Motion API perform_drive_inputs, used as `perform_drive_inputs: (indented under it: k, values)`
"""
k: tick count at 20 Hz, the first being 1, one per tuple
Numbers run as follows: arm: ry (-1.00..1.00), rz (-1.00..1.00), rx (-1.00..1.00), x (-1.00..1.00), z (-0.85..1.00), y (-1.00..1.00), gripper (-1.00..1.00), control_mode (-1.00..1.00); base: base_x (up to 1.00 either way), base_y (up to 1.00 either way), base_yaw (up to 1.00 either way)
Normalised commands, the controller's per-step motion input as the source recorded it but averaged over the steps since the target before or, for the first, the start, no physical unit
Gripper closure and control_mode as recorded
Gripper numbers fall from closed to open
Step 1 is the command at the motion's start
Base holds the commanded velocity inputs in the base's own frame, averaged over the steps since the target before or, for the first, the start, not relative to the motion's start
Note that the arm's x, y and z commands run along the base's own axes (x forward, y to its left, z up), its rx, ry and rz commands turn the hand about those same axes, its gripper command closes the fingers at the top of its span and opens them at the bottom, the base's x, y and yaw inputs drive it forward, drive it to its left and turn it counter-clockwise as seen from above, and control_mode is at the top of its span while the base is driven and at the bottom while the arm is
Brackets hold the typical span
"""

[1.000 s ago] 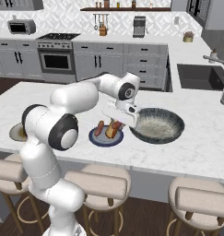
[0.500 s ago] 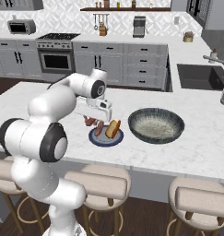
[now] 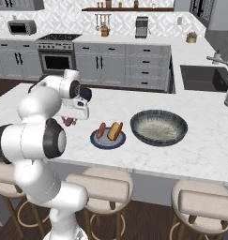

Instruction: Place one bun and one sausage from the bowl on each plate.

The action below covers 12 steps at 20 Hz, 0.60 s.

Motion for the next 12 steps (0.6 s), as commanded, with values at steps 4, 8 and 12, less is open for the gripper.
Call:
perform_drive_inputs:
  k: [4,8,12]
  values:
    - [0.0,0.03,0.0,0.06,0.0,1.0,1.0,-1.0,0.0,0.0,0.0]
    - [0.0,-0.02,-0.03,0.18,0.0,1.0,1.0,-1.0,0.0,0.0,0.0]
    - [0.0,0.0,-0.03,0.19,-0.07,1.0,1.0,-1.0,0.0,0.0,0.0]
